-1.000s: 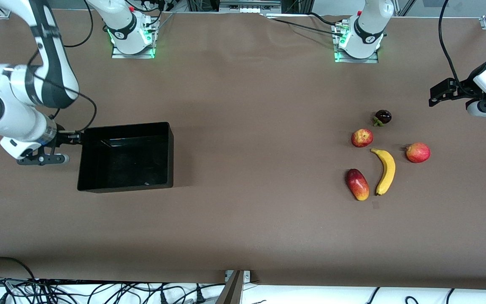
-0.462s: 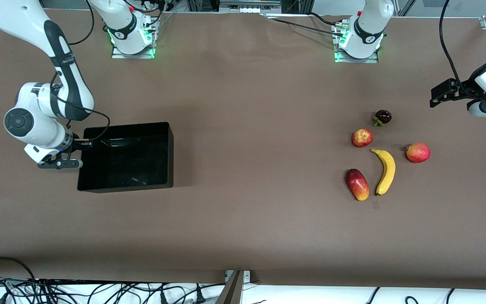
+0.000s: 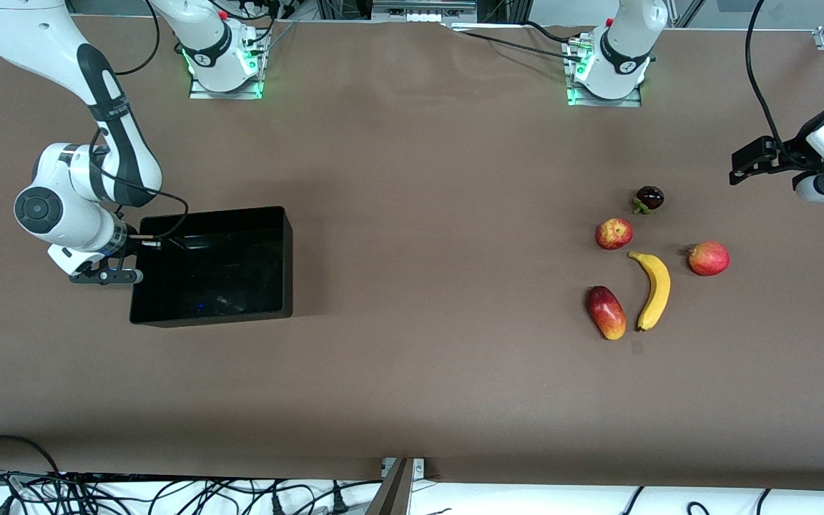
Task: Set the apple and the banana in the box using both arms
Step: 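Lower the right gripper against the black box's side wall, then push the black box with the right gripper toward the fruit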
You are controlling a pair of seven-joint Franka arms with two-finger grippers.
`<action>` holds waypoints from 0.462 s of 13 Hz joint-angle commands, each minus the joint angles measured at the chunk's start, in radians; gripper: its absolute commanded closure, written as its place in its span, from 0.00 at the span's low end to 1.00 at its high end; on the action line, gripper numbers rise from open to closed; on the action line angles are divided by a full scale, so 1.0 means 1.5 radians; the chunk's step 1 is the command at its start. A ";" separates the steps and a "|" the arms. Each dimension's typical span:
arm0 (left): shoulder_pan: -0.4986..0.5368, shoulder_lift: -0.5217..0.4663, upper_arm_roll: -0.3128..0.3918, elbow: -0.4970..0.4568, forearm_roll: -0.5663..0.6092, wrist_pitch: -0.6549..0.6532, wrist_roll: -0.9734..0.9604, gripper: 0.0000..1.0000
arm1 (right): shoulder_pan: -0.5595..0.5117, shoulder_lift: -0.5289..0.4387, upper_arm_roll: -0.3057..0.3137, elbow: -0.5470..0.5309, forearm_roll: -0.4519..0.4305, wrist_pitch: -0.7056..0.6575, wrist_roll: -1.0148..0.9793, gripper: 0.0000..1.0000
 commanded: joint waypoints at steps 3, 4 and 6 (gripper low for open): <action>0.003 0.009 -0.003 0.022 0.009 -0.015 -0.002 0.00 | -0.005 -0.020 0.036 0.072 0.045 -0.106 -0.008 1.00; 0.003 0.009 -0.003 0.022 0.009 -0.016 -0.002 0.00 | -0.004 -0.020 0.058 0.119 0.058 -0.163 -0.002 1.00; 0.003 0.009 -0.003 0.022 0.009 -0.016 -0.002 0.00 | 0.011 -0.019 0.093 0.187 0.087 -0.222 0.014 1.00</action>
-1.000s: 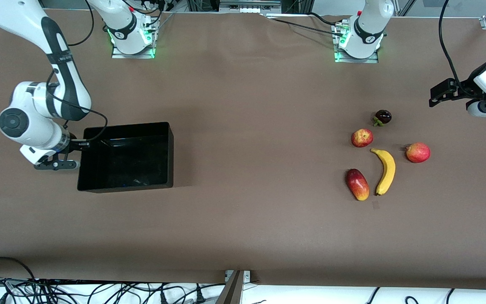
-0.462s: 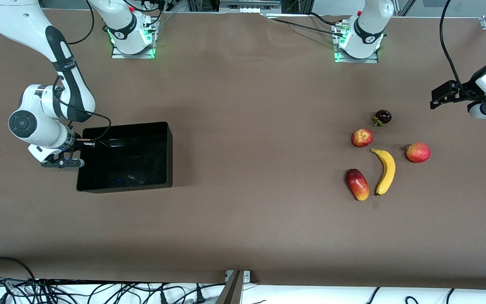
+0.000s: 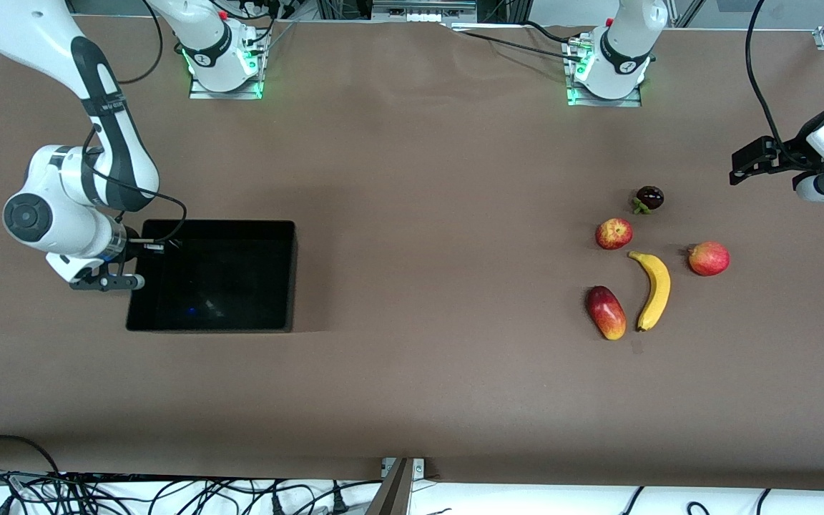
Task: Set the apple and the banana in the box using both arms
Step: 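Push the black box with the right gripper toward the fruit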
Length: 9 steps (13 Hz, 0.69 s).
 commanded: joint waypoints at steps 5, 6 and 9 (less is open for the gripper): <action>0.002 0.009 -0.003 0.022 0.009 -0.017 -0.002 0.00 | 0.183 0.000 0.069 0.120 0.047 -0.064 0.246 1.00; 0.002 0.009 -0.003 0.022 0.009 -0.017 -0.002 0.00 | 0.229 0.009 0.069 0.122 0.051 -0.059 0.296 1.00; 0.002 0.009 -0.003 0.022 0.009 -0.017 -0.002 0.00 | 0.343 0.082 0.068 0.201 0.094 -0.054 0.426 1.00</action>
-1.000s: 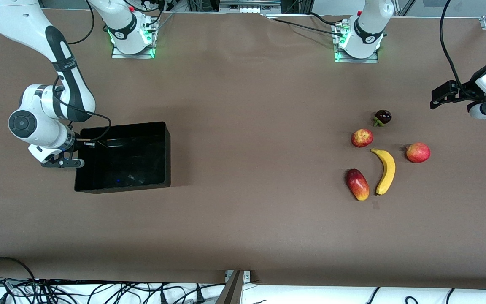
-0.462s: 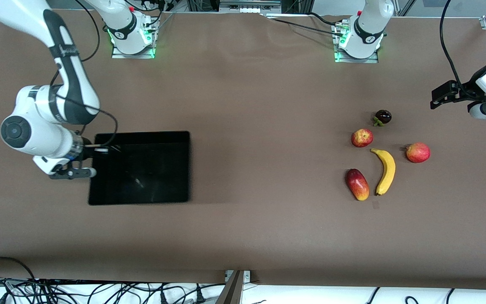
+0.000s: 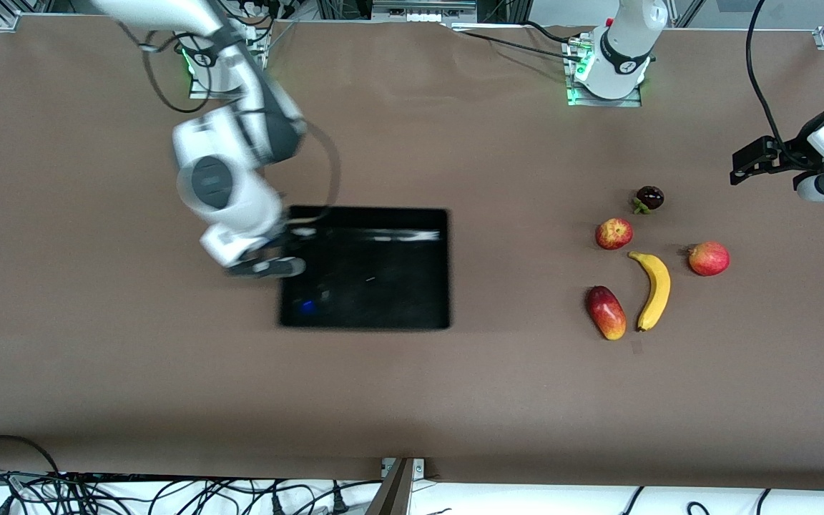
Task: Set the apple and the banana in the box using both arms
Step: 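Push the black box with the right gripper toward the fruit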
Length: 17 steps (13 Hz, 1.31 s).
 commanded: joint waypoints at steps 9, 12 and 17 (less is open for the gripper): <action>0.002 0.019 -0.002 0.017 0.009 -0.016 -0.006 0.00 | 0.202 0.243 -0.010 0.248 0.080 0.121 0.237 1.00; 0.002 0.037 0.001 0.023 0.007 -0.003 -0.015 0.00 | 0.220 0.266 -0.011 0.249 0.073 0.148 0.222 1.00; 0.004 0.056 0.000 0.017 0.001 0.022 -0.018 0.00 | 0.231 0.271 -0.011 0.252 0.025 0.146 0.178 1.00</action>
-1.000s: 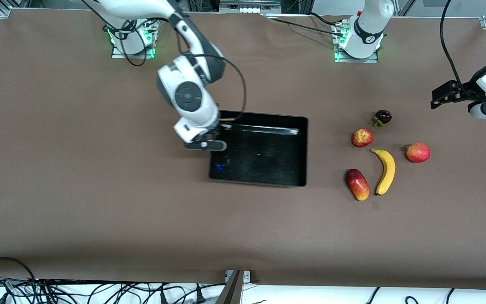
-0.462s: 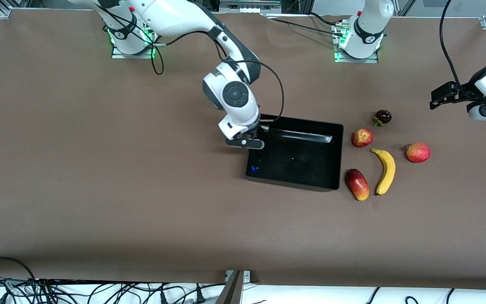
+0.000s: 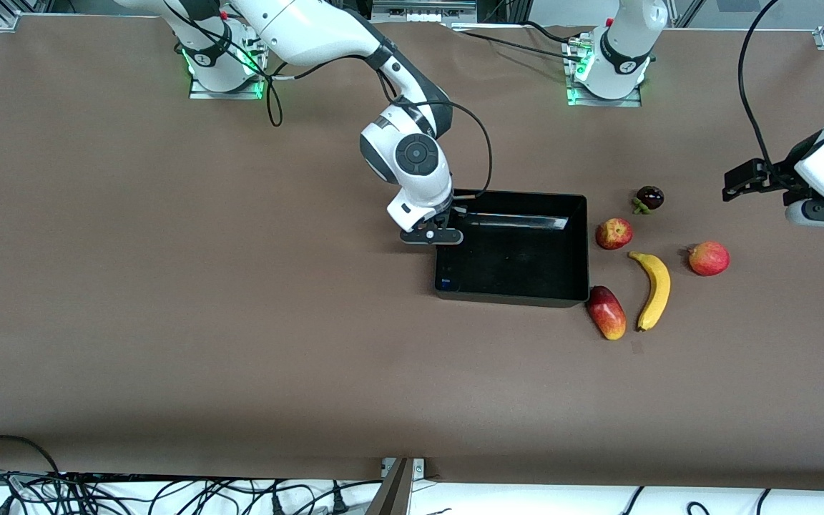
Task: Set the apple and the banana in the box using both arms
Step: 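Push the black box with the right gripper toward the fruit, then release the box with the right gripper while the left gripper reaches the apple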
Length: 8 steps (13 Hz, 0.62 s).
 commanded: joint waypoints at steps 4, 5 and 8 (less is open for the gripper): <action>-0.010 0.038 -0.007 0.011 -0.001 -0.073 -0.001 0.00 | 0.012 0.009 -0.008 0.023 -0.025 0.000 -0.041 1.00; -0.012 0.049 -0.016 0.003 -0.001 -0.092 -0.004 0.00 | 0.012 0.011 -0.008 0.023 -0.025 0.000 -0.040 1.00; -0.006 0.069 -0.018 -0.062 -0.003 -0.035 0.002 0.00 | 0.008 0.012 -0.008 0.023 -0.020 0.000 -0.035 0.69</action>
